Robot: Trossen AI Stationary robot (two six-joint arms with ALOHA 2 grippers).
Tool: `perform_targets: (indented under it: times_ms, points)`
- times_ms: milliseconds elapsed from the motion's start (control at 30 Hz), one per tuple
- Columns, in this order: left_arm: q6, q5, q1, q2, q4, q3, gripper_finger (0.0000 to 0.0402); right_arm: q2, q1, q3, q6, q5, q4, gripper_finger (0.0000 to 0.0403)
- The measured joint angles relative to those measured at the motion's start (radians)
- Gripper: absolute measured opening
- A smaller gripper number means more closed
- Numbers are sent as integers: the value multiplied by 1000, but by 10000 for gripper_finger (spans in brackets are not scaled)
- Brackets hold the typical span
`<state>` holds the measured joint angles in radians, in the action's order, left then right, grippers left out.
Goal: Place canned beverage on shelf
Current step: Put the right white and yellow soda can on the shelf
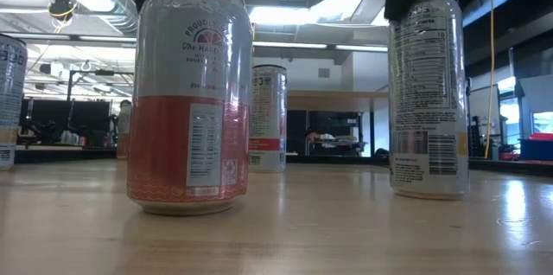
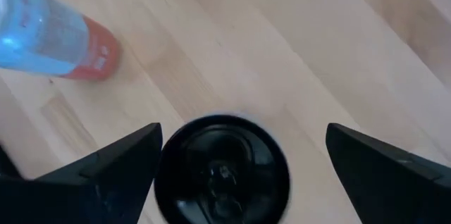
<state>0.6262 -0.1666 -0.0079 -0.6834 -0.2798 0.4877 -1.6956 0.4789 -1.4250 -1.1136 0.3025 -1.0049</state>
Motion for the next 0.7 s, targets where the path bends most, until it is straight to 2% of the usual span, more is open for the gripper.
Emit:
perform_targets:
  times_ms: [133,200,267,433,533,700]
  points:
    - [0,0,0,0,-2,0,157,-21,-1,0,20,-24,8,383]
    - [0,0,0,0,0,0,157,-22,-1,0,34,-40,2,367]
    - [0,0,0,0,1,0,157,-22,-1,0,52,-51,1,335]
    - [-3,0,0,0,1,0,157,-18,-1,0,141,-77,-21,221]
    - [-4,0,0,0,1,0,157,-9,-2,-1,268,-88,-21,220]
    - [-5,0,0,0,1,0,157,38,-2,1,672,-167,-25,220]
